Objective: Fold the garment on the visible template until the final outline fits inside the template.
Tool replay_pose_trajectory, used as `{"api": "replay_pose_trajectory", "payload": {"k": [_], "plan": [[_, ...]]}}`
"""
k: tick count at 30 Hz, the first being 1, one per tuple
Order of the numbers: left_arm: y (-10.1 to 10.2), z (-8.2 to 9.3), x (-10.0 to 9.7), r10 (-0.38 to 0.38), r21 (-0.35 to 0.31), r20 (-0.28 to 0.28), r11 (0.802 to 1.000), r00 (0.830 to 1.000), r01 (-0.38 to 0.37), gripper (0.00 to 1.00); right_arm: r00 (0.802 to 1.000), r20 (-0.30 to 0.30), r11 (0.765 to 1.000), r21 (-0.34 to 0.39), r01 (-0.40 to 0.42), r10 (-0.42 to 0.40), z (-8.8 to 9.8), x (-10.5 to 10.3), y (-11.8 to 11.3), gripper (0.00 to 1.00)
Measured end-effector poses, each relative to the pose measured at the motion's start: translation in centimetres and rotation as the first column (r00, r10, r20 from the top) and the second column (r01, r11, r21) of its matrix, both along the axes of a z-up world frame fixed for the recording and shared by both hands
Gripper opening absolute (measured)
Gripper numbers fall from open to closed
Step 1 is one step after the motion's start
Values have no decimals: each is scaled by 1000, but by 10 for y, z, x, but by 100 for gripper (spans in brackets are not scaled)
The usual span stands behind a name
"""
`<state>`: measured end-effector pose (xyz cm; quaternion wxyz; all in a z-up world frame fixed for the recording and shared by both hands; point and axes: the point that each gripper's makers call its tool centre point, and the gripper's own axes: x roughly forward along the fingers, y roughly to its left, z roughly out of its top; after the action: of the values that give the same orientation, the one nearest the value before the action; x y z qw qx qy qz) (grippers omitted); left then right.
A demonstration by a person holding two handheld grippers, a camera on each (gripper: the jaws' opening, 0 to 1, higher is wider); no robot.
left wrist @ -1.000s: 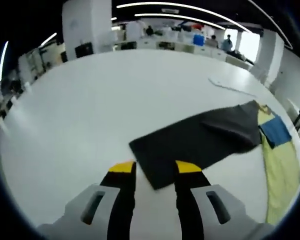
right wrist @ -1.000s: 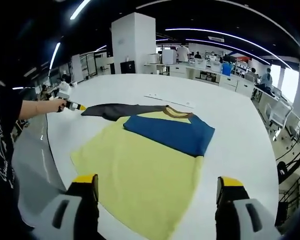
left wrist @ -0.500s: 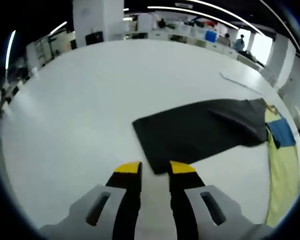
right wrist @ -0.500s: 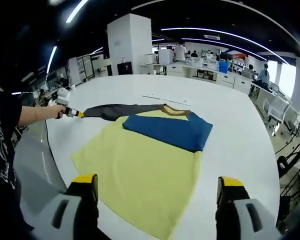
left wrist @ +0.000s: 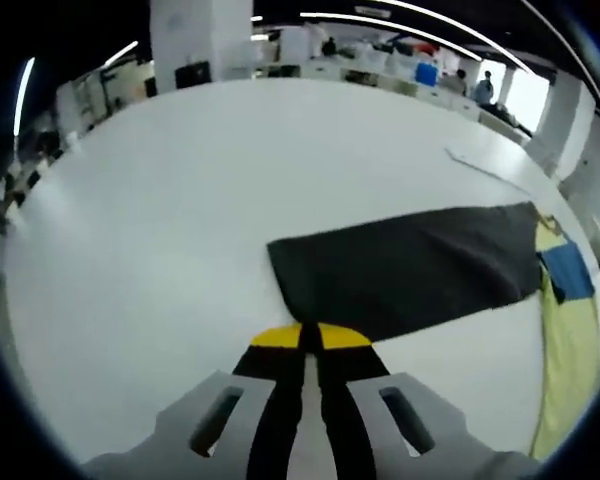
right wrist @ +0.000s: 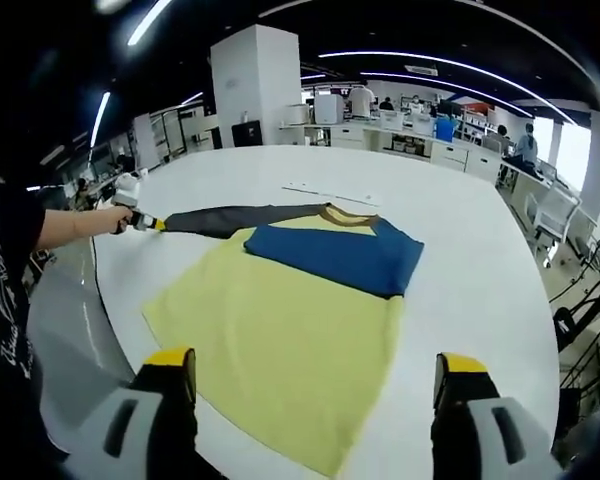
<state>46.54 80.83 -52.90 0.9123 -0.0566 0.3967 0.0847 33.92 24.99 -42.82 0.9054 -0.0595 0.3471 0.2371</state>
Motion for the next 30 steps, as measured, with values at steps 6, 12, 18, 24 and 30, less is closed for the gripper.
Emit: {"api": "replay_pose_trajectory", "payload": {"k": [6, 12, 18, 24, 30], "plan": [[4, 2, 4, -29, 15, -5, 999, 1000, 29, 0, 1000, -1, 1000, 1, 4, -4, 0, -2, -2, 99], [2, 5, 6, -37, 16, 8, 999, 999, 37, 0, 1000, -8, 1000, 1, 8, -8, -2, -4, -3, 99], [-2, 15, 8, -50, 23, 26, 999, 998, 49, 0, 1000, -8, 1000, 4, 10, -10, -1, -6, -3, 99], [-6, 24, 11, -75, 34, 49, 997, 996, 74, 0, 1000, -4, 1000, 10, 11, -11, 0, -7, -2, 99], [-11, 35, 11, -91, 29, 67, 996, 994, 89, 0, 1000, -2, 1000, 8, 3, -3, 2, -9, -1, 99]]}}
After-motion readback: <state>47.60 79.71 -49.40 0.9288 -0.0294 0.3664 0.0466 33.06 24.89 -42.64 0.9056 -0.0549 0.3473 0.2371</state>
